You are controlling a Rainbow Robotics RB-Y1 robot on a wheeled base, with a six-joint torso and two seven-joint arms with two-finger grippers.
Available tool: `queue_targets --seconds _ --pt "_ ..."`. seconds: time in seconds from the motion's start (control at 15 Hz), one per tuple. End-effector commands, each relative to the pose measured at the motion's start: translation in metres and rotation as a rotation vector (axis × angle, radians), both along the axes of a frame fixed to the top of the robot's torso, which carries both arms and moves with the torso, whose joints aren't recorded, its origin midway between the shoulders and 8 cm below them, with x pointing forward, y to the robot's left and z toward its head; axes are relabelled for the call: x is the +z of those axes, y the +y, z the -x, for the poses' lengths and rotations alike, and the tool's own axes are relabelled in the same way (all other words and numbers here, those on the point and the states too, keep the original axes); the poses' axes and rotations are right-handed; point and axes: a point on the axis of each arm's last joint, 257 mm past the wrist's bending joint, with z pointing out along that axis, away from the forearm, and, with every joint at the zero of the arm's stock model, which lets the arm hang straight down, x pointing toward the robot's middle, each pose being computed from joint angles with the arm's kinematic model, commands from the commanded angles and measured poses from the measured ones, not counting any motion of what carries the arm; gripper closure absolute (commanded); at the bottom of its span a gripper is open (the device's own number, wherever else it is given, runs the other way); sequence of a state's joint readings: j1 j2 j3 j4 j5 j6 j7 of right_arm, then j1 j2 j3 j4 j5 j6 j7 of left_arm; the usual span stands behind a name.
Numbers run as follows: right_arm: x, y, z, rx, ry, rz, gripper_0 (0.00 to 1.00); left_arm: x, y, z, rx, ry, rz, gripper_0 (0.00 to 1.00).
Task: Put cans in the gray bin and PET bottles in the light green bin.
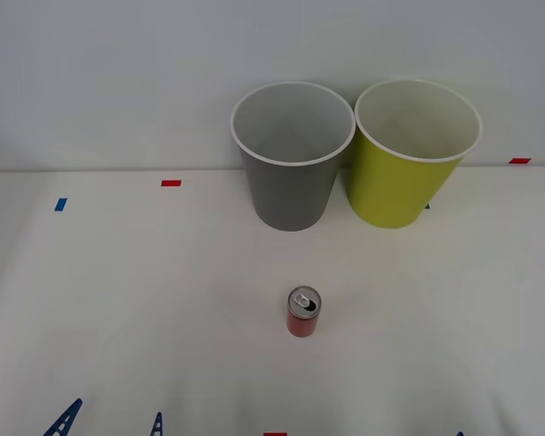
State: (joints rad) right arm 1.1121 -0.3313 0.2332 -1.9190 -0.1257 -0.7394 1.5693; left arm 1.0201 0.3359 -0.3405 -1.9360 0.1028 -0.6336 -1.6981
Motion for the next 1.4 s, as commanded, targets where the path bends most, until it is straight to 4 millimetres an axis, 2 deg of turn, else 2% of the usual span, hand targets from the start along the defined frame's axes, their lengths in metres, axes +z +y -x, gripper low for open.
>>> queue_targets --seconds 0.07,1.4 --pt "0.0000 0.0000 0.0000 0.000 0.000 0.000 0.00 -0.0001 0.0000 0.0000 0.000 0.000 0.000 0.00" --pt "0.0000 0.0000 0.0000 0.000 0.000 0.000 0.00 -0.0001 0.0000 0.0000 0.000 0.000 0.000 0.00"
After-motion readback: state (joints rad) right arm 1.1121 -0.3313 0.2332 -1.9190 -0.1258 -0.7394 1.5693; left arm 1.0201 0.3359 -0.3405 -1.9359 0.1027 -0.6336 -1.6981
